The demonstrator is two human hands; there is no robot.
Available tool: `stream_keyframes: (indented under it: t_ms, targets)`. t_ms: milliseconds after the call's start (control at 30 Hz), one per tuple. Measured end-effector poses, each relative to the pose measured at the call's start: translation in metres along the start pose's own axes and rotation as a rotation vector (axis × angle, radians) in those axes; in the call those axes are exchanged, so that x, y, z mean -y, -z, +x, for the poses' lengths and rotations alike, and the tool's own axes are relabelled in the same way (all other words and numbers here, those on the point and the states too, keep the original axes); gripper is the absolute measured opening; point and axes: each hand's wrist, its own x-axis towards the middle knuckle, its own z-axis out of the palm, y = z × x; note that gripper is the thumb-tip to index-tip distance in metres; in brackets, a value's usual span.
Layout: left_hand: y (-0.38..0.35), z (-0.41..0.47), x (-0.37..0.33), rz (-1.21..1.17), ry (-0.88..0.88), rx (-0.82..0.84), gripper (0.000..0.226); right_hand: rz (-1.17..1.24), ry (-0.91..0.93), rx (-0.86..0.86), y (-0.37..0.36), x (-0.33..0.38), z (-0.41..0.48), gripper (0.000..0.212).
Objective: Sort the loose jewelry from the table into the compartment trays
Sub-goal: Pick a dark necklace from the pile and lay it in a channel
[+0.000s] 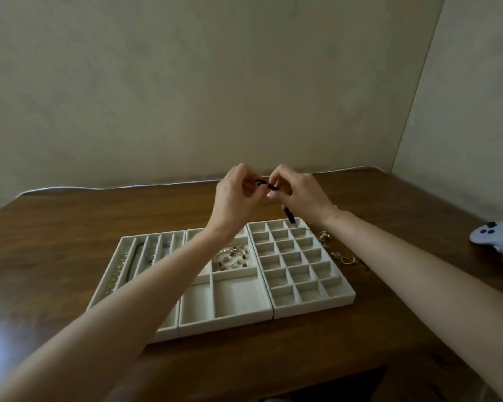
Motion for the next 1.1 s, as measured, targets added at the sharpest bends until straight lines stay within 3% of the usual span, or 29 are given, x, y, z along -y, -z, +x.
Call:
stream_keyframes:
  t_ms: [200,433,600,700,1100]
  targets:
    - [0.055,-0.006,0.018,0.132,0.129,-0.108,0.017,0.095,-0.290,0.113,-0.025,-0.014,0.008,0.005]
    - [0.099,-0.034,0.036,0.423,0.399,0.359,0.010,0.299,-0.404,0.147,-0.057,0.002,0.022,0.009]
    - [0.123,-0.049,0.027,0.702,0.367,0.582,0.017,0.395,-0.330,0.222,-0.081,0.031,0.040,0.013]
    - [0.131,-0.061,0.017,0.744,0.323,0.735,0.026,0.464,-0.283,0.279,-0.098,0.051,0.048,0.011]
    - [0.139,-0.080,0.008,0.665,0.278,0.971,0.021,0.648,-0.271,0.553,-0.121,0.087,0.056,0.015]
